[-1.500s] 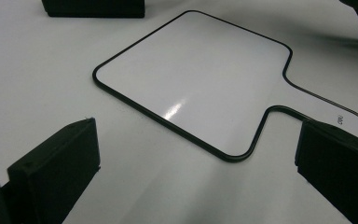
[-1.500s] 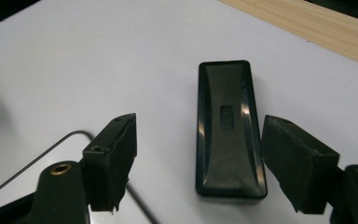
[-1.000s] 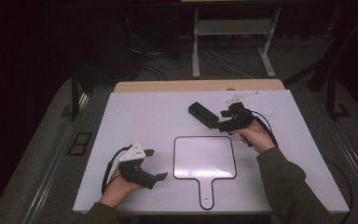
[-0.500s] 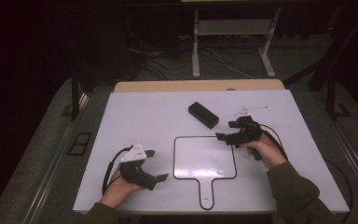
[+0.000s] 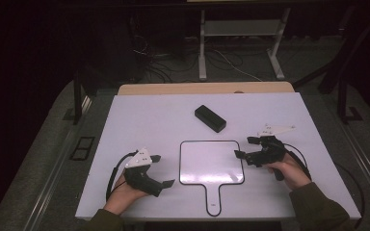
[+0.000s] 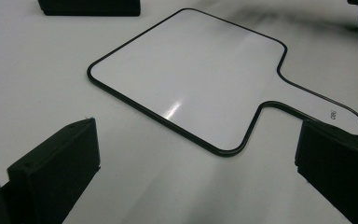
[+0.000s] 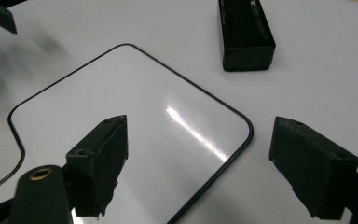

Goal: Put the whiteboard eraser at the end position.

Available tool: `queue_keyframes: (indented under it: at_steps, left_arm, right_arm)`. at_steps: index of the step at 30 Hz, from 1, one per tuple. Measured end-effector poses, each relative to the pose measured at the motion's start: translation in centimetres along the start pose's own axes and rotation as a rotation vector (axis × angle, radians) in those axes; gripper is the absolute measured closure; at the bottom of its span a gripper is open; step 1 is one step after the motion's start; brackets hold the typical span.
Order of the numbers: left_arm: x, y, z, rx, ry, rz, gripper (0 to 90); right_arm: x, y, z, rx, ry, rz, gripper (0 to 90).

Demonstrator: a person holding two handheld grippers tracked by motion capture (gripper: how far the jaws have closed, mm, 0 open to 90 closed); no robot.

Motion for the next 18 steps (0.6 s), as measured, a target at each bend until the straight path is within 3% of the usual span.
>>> queue_keyframes:
  at_steps: [18]
  left_arm:
    - [0.0,0.0,-0.1,-0.002,0.003,-0.008,0.0]
  right_arm:
    - [-4.5,-1.6,-3.5,0.022,0.041,-0.005,17.9]
Point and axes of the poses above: each handheld gripper's, and its own axes: z roughly forward along the jaws, x roughly out of its top, y roughly to its right, the point moved 2 cm from there along z, roughly forward along the jaws, and after that the axes turned 6 degrees about -z, right-handed, at the moved point
